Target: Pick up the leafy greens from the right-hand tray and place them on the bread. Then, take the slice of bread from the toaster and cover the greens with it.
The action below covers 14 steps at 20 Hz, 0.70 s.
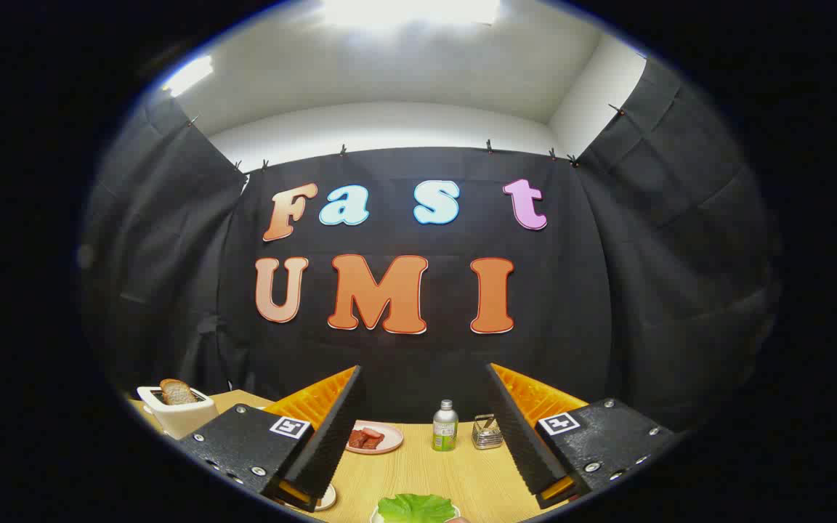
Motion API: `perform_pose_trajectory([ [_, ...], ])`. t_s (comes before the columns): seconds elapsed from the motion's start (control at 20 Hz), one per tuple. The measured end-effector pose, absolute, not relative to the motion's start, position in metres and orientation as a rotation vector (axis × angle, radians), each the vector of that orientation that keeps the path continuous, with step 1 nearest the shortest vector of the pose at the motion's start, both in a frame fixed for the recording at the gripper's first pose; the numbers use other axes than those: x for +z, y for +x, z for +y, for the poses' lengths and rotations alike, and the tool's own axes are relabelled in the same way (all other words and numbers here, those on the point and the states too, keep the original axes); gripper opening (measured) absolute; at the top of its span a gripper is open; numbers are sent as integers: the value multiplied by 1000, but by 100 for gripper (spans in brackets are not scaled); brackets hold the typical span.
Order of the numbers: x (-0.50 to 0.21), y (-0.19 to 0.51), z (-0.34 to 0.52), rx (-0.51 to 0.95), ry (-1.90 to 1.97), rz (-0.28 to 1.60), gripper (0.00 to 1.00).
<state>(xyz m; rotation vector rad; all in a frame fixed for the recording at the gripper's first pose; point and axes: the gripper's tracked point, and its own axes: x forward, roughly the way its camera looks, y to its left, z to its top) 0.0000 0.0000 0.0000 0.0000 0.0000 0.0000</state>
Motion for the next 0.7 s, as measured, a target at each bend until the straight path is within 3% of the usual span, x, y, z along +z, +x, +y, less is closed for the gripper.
perform_pose_trajectory([
  [0.7, -2, 3, -13, -26, -21, 14, 98],
])
